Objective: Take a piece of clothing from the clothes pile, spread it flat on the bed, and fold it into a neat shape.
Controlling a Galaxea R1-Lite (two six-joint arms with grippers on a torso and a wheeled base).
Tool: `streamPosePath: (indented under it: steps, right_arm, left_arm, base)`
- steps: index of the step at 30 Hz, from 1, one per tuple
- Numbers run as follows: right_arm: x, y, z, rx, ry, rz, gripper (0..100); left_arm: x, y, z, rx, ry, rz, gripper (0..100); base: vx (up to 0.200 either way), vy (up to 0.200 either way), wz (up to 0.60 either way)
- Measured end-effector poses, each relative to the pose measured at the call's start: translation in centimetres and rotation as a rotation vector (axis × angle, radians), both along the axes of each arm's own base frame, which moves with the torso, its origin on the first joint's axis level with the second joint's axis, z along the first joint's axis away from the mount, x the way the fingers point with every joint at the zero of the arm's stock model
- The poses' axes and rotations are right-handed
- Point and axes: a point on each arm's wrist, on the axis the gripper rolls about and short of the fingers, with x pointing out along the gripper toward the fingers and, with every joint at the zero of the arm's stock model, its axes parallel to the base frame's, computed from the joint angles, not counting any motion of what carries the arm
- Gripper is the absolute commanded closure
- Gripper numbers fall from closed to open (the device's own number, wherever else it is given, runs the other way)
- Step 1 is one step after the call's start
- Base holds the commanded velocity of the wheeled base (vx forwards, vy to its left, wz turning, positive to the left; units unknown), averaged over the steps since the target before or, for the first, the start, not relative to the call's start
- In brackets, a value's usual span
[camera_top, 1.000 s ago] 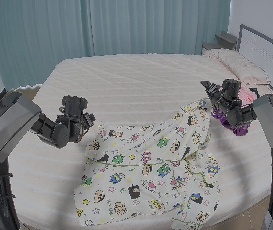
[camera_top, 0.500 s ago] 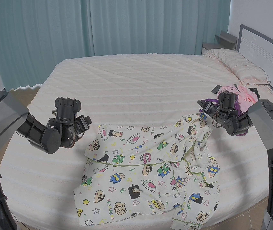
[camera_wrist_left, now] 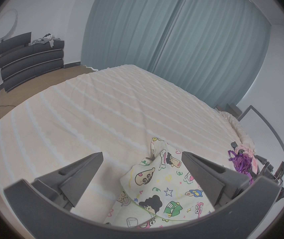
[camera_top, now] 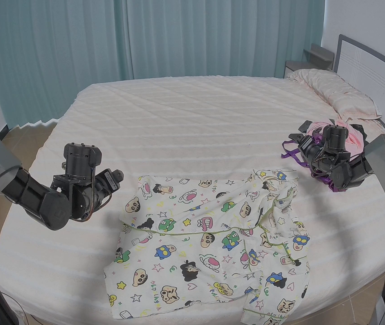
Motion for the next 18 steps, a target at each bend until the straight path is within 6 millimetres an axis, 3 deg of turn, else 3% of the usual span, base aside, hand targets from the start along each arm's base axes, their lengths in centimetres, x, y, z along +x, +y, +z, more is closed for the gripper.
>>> streamPosePath:
  steps: [6,18]
  right_arm:
    - [-3.2,-0.8,-1.8,-0.016,0.116,0.014,0]
    - [-13.3,-2.8,-5.9,-0.146,0.217,0.197,0]
  left_arm:
    - [-1.7,0.4,0.6,-0.044,0.003,-0.018,0]
    - [-6.4,1.0,1.1,-0.234,0.063,-0.133,0]
  base:
    - [0.000,0.000,0.00]
    - [0.000,0.000,0.00]
